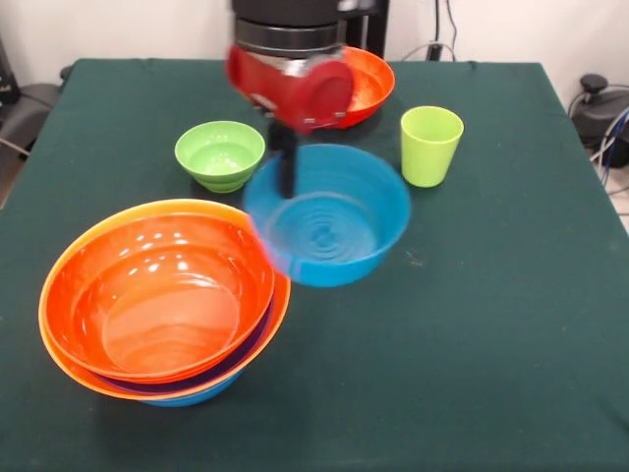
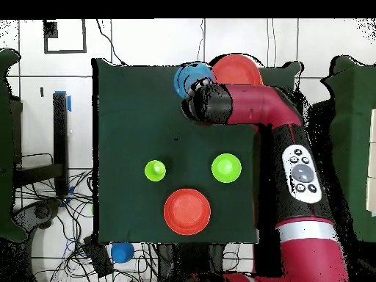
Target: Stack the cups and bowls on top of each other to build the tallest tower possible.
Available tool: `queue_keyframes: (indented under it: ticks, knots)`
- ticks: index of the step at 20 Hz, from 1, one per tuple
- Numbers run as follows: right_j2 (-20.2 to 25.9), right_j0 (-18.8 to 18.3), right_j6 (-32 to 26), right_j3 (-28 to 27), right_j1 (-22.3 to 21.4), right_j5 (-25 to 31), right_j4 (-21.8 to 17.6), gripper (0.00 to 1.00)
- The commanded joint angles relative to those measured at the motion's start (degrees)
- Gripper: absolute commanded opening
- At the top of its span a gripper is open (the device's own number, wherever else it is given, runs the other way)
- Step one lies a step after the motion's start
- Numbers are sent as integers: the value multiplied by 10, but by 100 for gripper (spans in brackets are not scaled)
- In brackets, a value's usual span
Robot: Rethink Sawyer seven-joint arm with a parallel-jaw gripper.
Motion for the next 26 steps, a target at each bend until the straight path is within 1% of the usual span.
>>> queue_keyframes:
  ticks: [1,6,10,15,23,26]
  knots:
    - [64,-36,-206,-21,31,64,-17,0]
    - [72,-64,-228,-29,48,56,-36,0]
    - [73,-80,-232,-14,56,36,-41,0]
    - [77,-103,-251,-16,84,16,-47,0]
    - [69,-105,-224,-6,110,-29,-62,0]
    - [71,-106,-227,-17,125,-33,-68,0]
